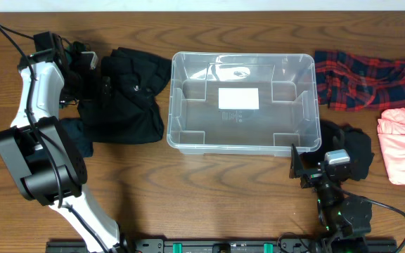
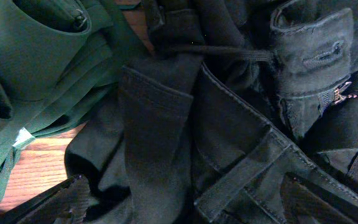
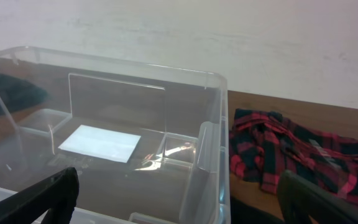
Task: Pack container
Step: 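Close the left gripper on the black jacket's edge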
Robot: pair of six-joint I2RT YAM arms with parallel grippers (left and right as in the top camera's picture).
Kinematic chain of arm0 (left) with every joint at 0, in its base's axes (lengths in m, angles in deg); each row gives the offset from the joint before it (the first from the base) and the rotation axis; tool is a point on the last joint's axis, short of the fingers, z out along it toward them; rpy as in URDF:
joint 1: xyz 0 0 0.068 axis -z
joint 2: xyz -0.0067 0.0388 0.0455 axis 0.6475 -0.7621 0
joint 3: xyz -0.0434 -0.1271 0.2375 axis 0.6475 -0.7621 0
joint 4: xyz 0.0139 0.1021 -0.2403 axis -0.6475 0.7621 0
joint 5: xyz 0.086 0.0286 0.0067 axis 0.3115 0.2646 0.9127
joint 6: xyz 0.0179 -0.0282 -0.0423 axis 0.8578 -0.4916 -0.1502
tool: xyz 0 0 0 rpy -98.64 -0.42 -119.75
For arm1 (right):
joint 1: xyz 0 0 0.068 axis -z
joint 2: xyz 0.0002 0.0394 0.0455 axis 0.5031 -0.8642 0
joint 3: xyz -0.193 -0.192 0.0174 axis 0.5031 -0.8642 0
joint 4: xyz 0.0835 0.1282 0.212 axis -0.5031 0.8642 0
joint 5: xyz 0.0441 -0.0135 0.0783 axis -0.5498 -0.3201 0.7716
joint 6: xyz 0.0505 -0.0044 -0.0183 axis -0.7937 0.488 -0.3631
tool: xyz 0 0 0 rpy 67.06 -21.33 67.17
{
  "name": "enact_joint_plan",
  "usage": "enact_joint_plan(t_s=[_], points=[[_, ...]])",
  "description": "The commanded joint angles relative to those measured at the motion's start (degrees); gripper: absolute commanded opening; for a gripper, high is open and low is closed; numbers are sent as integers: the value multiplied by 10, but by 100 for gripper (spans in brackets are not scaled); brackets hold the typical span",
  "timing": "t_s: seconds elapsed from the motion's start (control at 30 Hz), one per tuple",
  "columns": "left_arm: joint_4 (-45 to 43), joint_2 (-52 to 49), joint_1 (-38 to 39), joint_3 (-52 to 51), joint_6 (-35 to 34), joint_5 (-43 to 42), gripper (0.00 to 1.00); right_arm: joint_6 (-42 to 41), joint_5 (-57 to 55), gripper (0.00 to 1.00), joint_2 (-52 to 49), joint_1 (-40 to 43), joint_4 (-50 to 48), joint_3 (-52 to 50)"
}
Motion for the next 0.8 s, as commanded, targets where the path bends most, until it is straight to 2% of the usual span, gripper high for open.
enact_joint_plan(t_s=[0.0,0.77], points=[[-3,-2,1,2,3,-6,98,7,4,99,3,5,2,-1],[-9,-2,1,-3,3,-5,98,7,4,99,3,5,2,-1]])
